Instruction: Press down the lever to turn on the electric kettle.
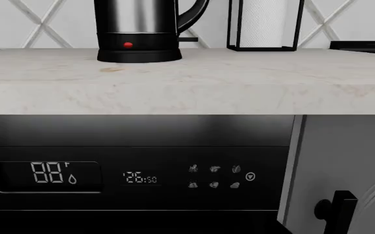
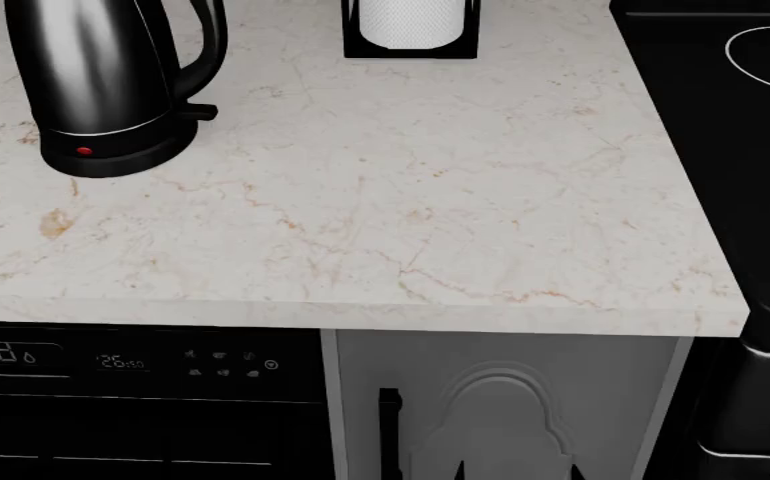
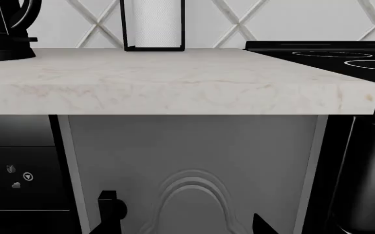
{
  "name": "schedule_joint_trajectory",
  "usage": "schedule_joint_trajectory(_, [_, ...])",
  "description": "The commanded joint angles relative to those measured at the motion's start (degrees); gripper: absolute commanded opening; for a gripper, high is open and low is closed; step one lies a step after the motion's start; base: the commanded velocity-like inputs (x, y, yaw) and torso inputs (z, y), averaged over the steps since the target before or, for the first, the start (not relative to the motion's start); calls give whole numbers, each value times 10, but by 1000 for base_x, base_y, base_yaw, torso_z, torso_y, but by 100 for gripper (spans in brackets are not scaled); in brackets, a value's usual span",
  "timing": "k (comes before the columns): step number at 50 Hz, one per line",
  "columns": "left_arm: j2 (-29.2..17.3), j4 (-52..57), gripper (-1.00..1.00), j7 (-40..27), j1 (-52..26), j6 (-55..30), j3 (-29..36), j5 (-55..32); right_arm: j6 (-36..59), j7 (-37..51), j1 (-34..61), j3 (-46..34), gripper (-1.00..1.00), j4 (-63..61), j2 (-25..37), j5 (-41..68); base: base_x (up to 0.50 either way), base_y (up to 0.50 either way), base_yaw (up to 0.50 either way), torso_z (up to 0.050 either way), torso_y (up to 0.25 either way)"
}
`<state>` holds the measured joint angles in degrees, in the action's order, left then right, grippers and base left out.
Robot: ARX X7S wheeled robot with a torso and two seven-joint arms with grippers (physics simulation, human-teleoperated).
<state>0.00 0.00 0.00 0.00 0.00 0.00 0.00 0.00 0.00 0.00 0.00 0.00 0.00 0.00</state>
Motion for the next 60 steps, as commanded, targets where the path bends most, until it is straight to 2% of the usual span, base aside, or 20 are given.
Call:
schedule_joint_trajectory(1, [-6,-2,100,-6,0,2,6,-6,-1,8,-1,-8,100,0,6,6,0,0,0,0,0])
schedule_joint_trajectory(4, [-14,7,100,-41,8,33,16,18,0,32,-2,-23,100,-9,15,-9,0,0,0,0,0])
schedule_joint_trajectory(5, [-18,18,100,-23,10,23,19,-8,4,31,-4,-25,100,-18,17,-3,0,0,0,0,0])
schedule_joint_trajectory(12, [-29,51,100,-43,20,11,23,-12,29,38,-19,-33,100,-82,31,11,0,0,0,0,0])
schedule_joint_trajectory(17, [-40,114,100,-48,30,-26,24,-20,61,39,-21,-37,100,-132,38,23,0,0,0,0,0])
schedule_joint_trajectory(18, [-52,200,100,-45,42,-98,23,-22,135,33,-14,-28,100,-217,48,47,0,0,0,0,0])
schedule_joint_trajectory(19, [-55,250,100,-46,41,-116,23,-22,155,31,-10,-26,100,-247,51,55,0,0,0,0,0])
schedule_joint_trajectory(20, [-90,336,100,-53,-45,-202,-19,-97,241,46,76,-25,100,-333,76,114,0,0,0,0,0])
schedule_joint_trajectory(21, [-48,422,100,3,-46,-288,-32,-51,327,-6,119,-11,100,-419,36,65,0,0,0,0,0])
schedule_joint_trajectory(22, [-59,508,100,-11,-54,-373,-35,-75,413,-4,130,-9,100,-505,35,72,0,0,0,0,0])
schedule_joint_trajectory(23, [-75,594,100,-32,-49,-418,-30,-93,493,-2,128,-11,100,-548,36,71,0,0,0,0,0])
schedule_joint_trajectory(26, [-133,600,100,-103,-41,-398,-7,-149,484,2,123,-17,100,-544,38,72,0,0,0,0,0])
schedule_joint_trajectory(28, [-175,600,100,-150,-42,-385,-2,-218,477,5,119,-21,100,-542,39,72,0,0,0,0,0])
schedule_joint_trajectory(31, [-225,599,100,-207,-42,-361,20,-260,481,10,122,-25,100,-551,40,75,0,0,0,0,0])
schedule_joint_trajectory(37, [-324,599,100,-328,-98,-345,45,-370,577,23,201,-24,100,-583,47,87,0,0,0,0,0])
schedule_joint_trajectory(40, [-358,598,100,-366,-132,-344,40,-440,614,20,241,-12,100,-577,41,104,0,0,0,0,0])
schedule_joint_trajectory(43, [-379,595,100,-389,-158,-350,25,-491,637,22,272,-7,100,-564,38,113,0,0,0,0,0])
schedule_joint_trajectory(45, [-391,597,100,-398,-158,-343,18,-508,608,2,265,-6,100,-541,43,126,0,0,0,0,0])
schedule_joint_trajectory(50, [-413,596,100,-397,-123,-297,32,-487,571,-18,249,4,100,-484,37,147,114,16,0,0,0])
schedule_joint_trajectory(60, [-416,585,100,-377,-84,-251,36,-464,548,-16,236,-10,100,-469,46,155,420,291,0,0,0])
